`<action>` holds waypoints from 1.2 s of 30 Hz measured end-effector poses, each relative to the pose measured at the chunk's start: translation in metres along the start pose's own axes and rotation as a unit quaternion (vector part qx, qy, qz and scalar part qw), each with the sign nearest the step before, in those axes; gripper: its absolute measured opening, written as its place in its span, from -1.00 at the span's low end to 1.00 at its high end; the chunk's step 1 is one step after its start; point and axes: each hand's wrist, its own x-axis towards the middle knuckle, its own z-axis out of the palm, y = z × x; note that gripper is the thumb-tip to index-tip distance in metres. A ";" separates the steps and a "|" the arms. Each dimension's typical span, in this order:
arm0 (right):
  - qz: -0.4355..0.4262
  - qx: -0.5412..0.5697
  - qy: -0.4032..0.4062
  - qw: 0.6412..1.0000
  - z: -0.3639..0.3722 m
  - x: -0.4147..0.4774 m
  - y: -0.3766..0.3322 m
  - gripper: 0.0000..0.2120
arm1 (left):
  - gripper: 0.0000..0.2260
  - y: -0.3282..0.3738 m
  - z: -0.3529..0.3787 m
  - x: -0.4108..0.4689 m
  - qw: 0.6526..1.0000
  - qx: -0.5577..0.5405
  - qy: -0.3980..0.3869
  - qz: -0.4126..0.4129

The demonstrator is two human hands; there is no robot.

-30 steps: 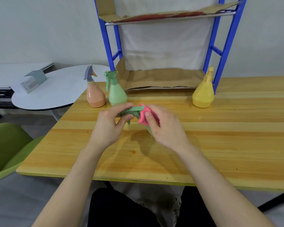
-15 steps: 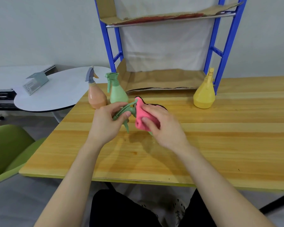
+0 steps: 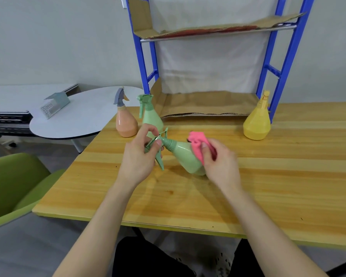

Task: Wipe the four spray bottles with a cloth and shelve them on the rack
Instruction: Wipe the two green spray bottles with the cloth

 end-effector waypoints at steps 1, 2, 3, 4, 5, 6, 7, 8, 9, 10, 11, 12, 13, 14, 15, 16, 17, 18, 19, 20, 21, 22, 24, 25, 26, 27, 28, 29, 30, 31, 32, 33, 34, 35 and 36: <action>-0.005 -0.016 0.007 1.000 -0.002 0.002 -0.002 -0.84 | -0.87 -0.001 0.003 -0.001 1.000 0.008 0.011 0.005; -0.040 -0.023 0.002 0.999 0.000 0.004 -0.009 -0.86 | -0.86 -0.001 0.007 -0.002 1.000 0.013 0.019 0.010; -0.092 -0.027 -0.017 0.995 0.006 0.005 -0.019 -0.88 | -0.86 0.000 0.009 -0.002 0.999 0.018 0.026 0.018; -0.132 -0.038 -0.049 0.989 0.015 0.004 -0.026 -0.86 | -0.87 0.002 0.010 -0.003 0.999 0.026 0.033 0.022; -0.147 -0.047 -0.077 0.985 0.020 0.004 -0.029 -0.78 | -0.88 0.003 0.009 -0.003 0.999 0.027 0.036 0.019; -0.142 -0.051 -0.091 0.984 0.021 0.005 -0.027 -0.71 | -0.89 0.005 0.007 -0.003 0.999 0.018 0.035 0.009; -0.125 -0.048 -0.087 0.987 0.019 0.005 -0.023 -0.70 | -0.90 0.005 0.004 -0.004 1.000 0.005 0.026 -0.002; -0.105 -0.038 -0.073 0.991 0.016 0.003 -0.016 -0.73 | -0.92 0.004 0.000 -0.005 1.000 -0.008 0.008 -0.009; -0.089 -0.028 -0.057 0.994 0.011 0.001 -0.010 -0.76 | -0.94 0.002 -0.004 -0.006 0.999 -0.022 -0.022 -0.011; -0.077 -0.014 -0.047 0.996 0.008 -0.001 -0.004 -0.80 | -0.91 0.000 -0.010 -0.007 0.997 -0.040 -0.062 -0.012; -0.070 -0.004 -0.046 0.996 0.006 -0.001 -0.001 -0.83 | -0.82 0.000 -0.017 -0.007 0.992 -0.063 -0.106 -0.015; -0.066 -0.003 -0.049 0.997 0.007 0.001 0.000 -0.84 | -0.71 -0.001 -0.023 -0.007 0.985 -0.084 -0.152 -0.018; -0.062 -0.009 -0.055 0.996 0.008 0.002 0.001 -0.83 | -0.60 -0.001 -0.030 -0.006 0.978 -0.082 -0.189 -0.016; -0.059 -0.018 -0.065 0.996 0.012 0.003 0.003 -0.82 | -0.51 -0.001 -0.034 -0.006 0.977 -0.051 -0.208 0.000; -0.058 -0.027 -0.077 0.995 0.014 0.004 0.003 -0.80 | -0.47 -0.001 -0.037 -0.006 0.978 0.005 -0.206 0.029; -0.058 -0.031 -0.093 0.993 0.014 0.004 0.003 -0.76 | -0.48 -0.002 -0.037 -0.005 0.979 0.069 -0.182 0.064; -0.061 -0.029 -0.112 0.991 0.014 0.005 0.003 -0.70 | -0.54 -0.004 -0.036 -0.004 0.977 0.116 -0.147 0.096; -0.066 -0.024 -0.129 0.989 0.013 0.004 0.001 -0.65 | -0.60 -0.006 -0.034 -0.004 0.976 0.136 -0.116 0.124; -0.068 -0.017 -0.139 0.988 0.012 0.003 0.000 -0.63 | -0.64 -0.008 -0.032 -0.003 0.975 0.139 -0.092 0.149; -0.068 -0.006 -0.141 0.988 0.012 0.002 0.001 -0.63 | -0.66 -0.010 -0.031 -0.002 0.972 0.141 -0.074 0.174; -0.062 0.007 -0.136 0.989 0.011 0.001 0.000 -0.64 | -0.70 -0.013 -0.030 -0.001 0.966 0.148 -0.061 0.202; -0.052 0.027 -0.128 0.990 0.009 0.002 0.001 -0.66 | -0.73 -0.015 -0.029 0.000 0.958 0.162 -0.047 0.234; -0.039 0.069 -0.112 0.991 0.007 0.004 0.002 -0.70 | -0.76 -0.018 -0.027 0.004 0.932 0.218 -0.009 0.289; -0.032 0.085 -0.102 0.991 0.005 0.004 0.002 -0.70 | -0.75 -0.019 -0.024 0.007 0.923 0.241 0.007 0.301; -0.025 0.101 -0.087 0.991 0.004 0.003 0.002 -0.70 | -0.76 -0.020 -0.021 0.009 0.919 0.251 0.015 0.305; -0.020 0.110 -0.068 0.991 0.004 0.001 0.003 -0.71 | -0.77 -0.020 -0.018 0.009 0.918 0.247 0.018 0.309; -0.018 0.113 -0.052 0.992 0.004 -0.003 0.002 -0.73 | -0.76 -0.020 -0.016 0.008 0.922 0.235 0.018 0.306; -0.017 0.109 -0.043 0.993 0.005 -0.007 0.003 -0.74 | -0.72 -0.021 -0.015 0.007 0.932 0.216 0.016 0.289; -0.022 0.103 -0.039 0.994 0.005 -0.012 0.002 -0.75 | -0.68 -0.021 -0.014 0.004 0.946 0.195 0.016 0.259; -0.030 0.097 -0.036 0.994 0.005 -0.016 0.002 -0.74 | -0.65 -0.022 -0.013 0.002 0.958 0.179 0.018 0.224; -0.039 0.092 -0.032 0.995 0.004 -0.019 0.001 -0.73 | -0.64 -0.022 -0.013 0.000 0.966 0.172 0.021 0.193; -0.050 0.080 -0.027 0.995 0.003 -0.021 0.000 -0.71 | -0.65 -0.024 -0.012 -0.002 0.970 0.170 0.023 0.173; -0.068 0.050 -0.027 0.996 0.003 -0.023 -0.005 -0.70 | -0.66 -0.025 -0.011 -0.003 0.972 0.166 0.026 0.162; -0.096 0.000 -0.032 0.995 0.006 -0.025 -0.014 -0.68 | -0.68 -0.025 -0.010 -0.004 0.975 0.160 0.030 0.154; -0.135 -0.052 -0.043 0.989 0.013 -0.027 -0.023 -0.66 | -0.69 -0.025 -0.009 -0.005 0.976 0.154 0.034 0.148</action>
